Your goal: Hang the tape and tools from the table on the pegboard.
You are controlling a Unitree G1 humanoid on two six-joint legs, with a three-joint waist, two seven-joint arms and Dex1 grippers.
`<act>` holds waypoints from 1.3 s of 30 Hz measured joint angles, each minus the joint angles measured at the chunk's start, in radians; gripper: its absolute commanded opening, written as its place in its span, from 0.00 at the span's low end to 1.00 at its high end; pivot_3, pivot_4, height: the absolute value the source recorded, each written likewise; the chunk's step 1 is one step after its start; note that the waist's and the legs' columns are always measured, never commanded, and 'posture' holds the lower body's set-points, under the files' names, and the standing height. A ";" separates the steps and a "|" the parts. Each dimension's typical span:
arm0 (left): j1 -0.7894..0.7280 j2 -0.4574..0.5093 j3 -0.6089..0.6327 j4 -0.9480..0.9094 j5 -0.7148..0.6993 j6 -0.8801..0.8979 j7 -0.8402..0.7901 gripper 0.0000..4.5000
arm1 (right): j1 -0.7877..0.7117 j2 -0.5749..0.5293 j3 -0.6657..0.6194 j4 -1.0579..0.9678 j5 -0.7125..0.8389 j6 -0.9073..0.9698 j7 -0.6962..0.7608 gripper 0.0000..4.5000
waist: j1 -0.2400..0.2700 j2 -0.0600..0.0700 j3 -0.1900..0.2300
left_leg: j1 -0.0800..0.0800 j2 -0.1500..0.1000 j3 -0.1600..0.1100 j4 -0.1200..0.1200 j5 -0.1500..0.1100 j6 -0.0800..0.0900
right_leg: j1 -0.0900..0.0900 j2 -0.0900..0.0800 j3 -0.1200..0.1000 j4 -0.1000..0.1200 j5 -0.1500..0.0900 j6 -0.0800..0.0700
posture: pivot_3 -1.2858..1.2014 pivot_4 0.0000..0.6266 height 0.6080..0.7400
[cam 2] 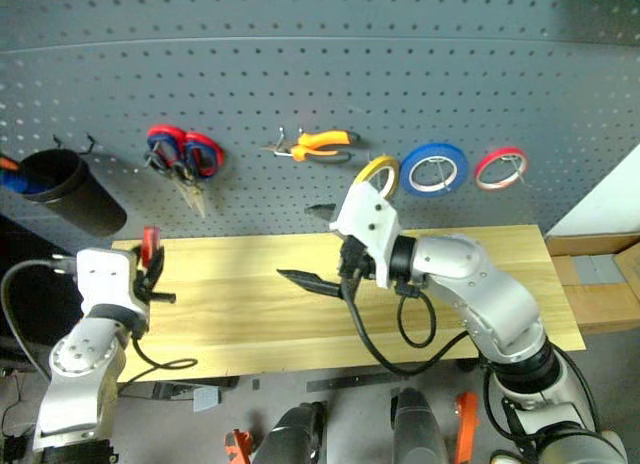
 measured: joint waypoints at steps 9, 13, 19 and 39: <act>-0.035 -0.008 0.046 -0.128 -0.008 -0.005 0.041 0.18 | -0.034 -0.009 -0.027 0.084 0.030 -0.035 0.079 1.00 | 0.012 -0.002 -0.005 | -0.001 0.000 0.000 -0.001 0.000 -0.001 | 0.000 0.000 0.000 -0.003 0.000 0.000 | 0.51 0.27 1.00; -0.098 -0.013 0.054 -0.185 -0.028 0.022 0.050 0.18 | -0.036 -0.014 -0.027 0.119 0.015 -0.078 0.094 1.00 | 0.025 -0.005 -0.012 | -0.001 0.000 0.000 0.000 0.000 -0.001 | 0.000 0.000 -0.002 -0.002 0.000 0.000 | 0.51 0.24 1.00; -0.256 0.019 0.105 -0.189 -0.050 0.072 0.089 0.18 | -0.051 -0.010 -0.027 0.162 -0.012 -0.125 0.100 1.00 | 0.033 -0.008 -0.029 | 0.000 0.000 0.000 0.001 0.001 -0.001 | 0.000 0.001 -0.002 -0.002 0.000 0.000 | 0.51 0.24 1.00; -0.622 0.107 0.149 0.207 -0.157 0.011 0.087 0.18 | -0.080 0.008 -0.027 0.190 -0.060 -0.147 0.090 1.00 | 0.009 -0.012 -0.044 | 0.000 -0.001 -0.002 0.002 0.001 -0.003 | 0.001 0.000 -0.003 0.000 0.000 0.000 | 0.50 0.25 1.00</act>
